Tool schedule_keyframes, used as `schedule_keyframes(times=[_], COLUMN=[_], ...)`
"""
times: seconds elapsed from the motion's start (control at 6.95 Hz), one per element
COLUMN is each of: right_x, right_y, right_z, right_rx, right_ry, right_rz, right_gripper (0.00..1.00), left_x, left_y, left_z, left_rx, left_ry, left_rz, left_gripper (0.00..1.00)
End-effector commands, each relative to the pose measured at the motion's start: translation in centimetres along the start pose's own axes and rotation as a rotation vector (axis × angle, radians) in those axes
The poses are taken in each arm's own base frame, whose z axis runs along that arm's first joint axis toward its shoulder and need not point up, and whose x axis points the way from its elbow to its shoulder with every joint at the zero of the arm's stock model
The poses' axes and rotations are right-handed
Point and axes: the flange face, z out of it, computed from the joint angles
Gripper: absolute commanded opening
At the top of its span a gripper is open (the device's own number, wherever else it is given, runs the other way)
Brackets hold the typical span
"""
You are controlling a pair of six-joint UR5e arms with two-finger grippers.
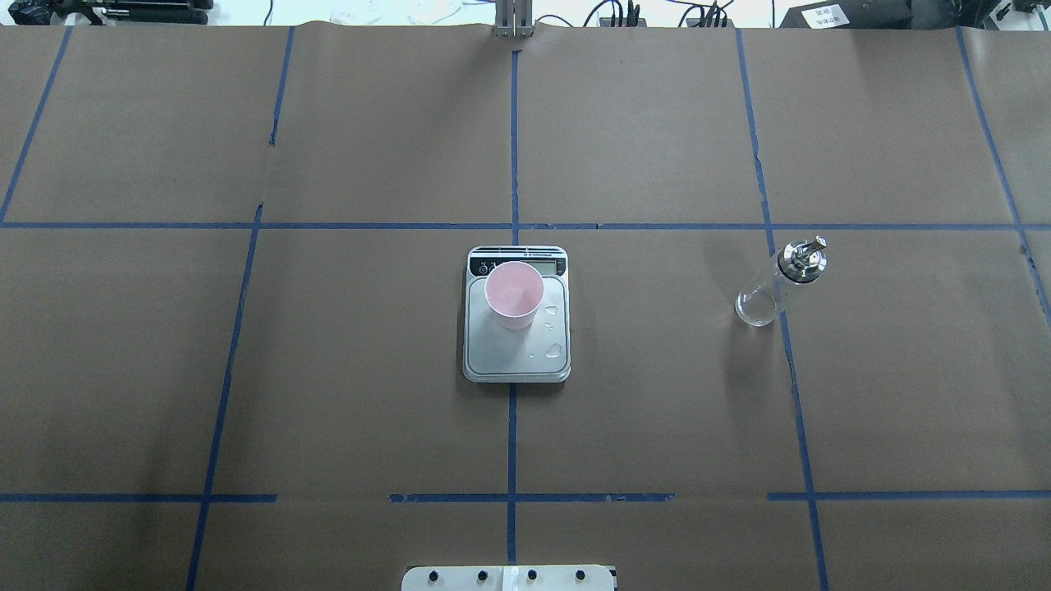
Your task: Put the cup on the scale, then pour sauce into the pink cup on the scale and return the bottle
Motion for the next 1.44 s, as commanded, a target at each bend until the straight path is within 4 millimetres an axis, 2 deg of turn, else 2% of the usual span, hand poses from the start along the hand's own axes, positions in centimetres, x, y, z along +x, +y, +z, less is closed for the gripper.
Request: schedule_keyframes(times=[0.0,1.29], right_x=[-0.02,0.0], right_y=[-0.01,0.02], right_z=[0.01,0.17], right_rx=[0.0,0.009], right_ry=[0.0,-0.003], right_rz=[0.0,-0.002], right_gripper=[1.0,1.0], left_x=[-0.01,-0.06], left_y=[0.01,0.05], left_z=[0.03,0.31], left_rx=[0.0,-0.004], left_ry=[0.002,0.022], left_rz=[0.001,-0.003], left_gripper=[1.0,1.0])
